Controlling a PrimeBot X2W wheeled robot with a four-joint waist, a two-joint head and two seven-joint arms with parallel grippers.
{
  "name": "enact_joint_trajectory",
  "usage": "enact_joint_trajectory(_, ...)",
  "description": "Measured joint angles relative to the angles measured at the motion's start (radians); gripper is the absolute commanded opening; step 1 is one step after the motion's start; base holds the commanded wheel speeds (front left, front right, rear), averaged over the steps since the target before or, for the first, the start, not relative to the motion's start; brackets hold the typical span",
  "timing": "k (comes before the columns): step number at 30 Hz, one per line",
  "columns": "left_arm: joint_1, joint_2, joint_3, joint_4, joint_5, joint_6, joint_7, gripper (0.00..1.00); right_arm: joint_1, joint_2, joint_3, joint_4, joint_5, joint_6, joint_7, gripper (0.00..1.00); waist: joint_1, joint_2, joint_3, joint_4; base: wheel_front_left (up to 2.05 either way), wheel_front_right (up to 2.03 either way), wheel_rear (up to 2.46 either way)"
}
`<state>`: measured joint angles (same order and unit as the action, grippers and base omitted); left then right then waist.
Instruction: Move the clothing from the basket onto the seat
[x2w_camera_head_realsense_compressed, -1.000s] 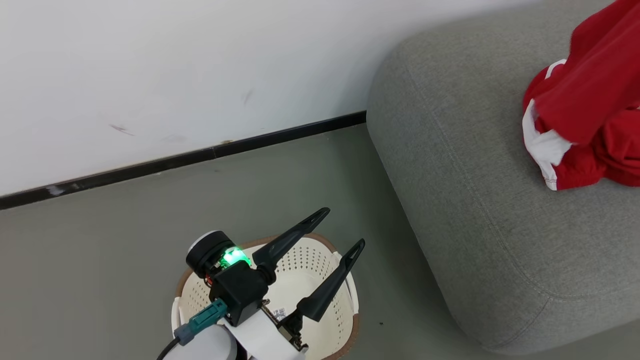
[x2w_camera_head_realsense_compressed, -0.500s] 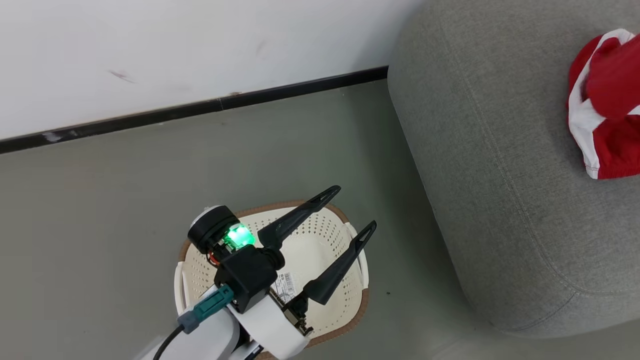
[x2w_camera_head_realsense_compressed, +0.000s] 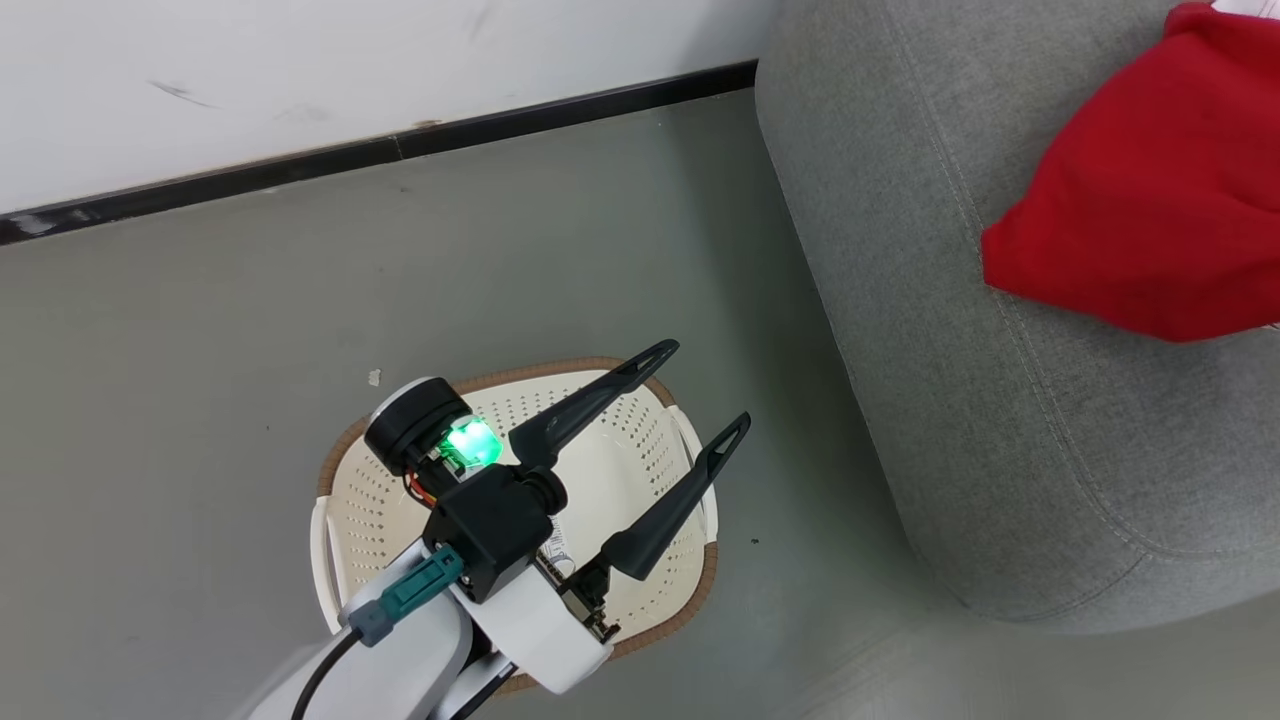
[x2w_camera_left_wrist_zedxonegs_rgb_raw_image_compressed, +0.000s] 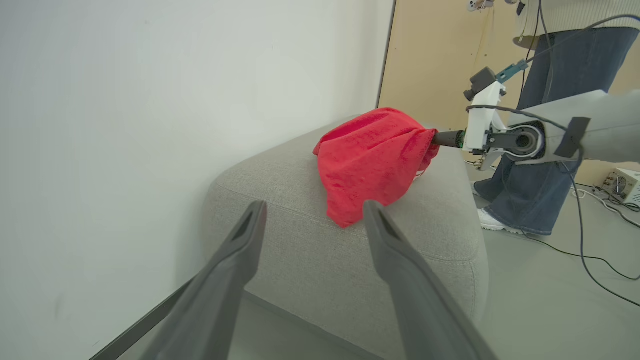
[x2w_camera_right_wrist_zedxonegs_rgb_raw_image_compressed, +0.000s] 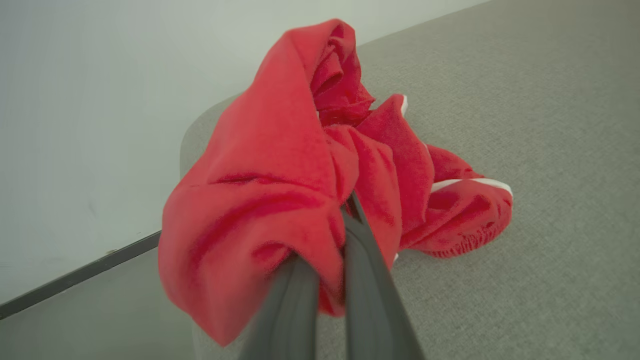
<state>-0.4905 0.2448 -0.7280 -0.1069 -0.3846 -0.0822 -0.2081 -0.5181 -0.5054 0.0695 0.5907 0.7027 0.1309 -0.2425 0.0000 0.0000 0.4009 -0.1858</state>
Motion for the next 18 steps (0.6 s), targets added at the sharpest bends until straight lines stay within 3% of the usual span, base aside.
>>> enact_joint_trajectory(14,-0.015,0.022,0.016,0.024,0.002,0.000,-0.002,1.00,0.058,0.097,-0.105,0.065,0.010,0.000,-0.006,0.00,0.0000,0.0000,0.033,-0.051,0.00,0.00,0.00)
enact_joint_trajectory(17,-0.015,0.029,0.020,0.028,0.002,0.000,-0.002,1.00,0.058,0.107,-0.129,0.066,0.008,0.000,-0.006,0.60,0.0000,0.0000,0.035,-0.059,0.00,0.00,0.00)
enact_joint_trajectory(18,-0.015,0.031,0.021,0.029,0.002,0.000,-0.002,1.00,0.058,0.111,-0.138,0.062,0.008,0.000,-0.006,0.87,0.0000,0.0000,0.035,-0.061,0.00,0.00,0.00)
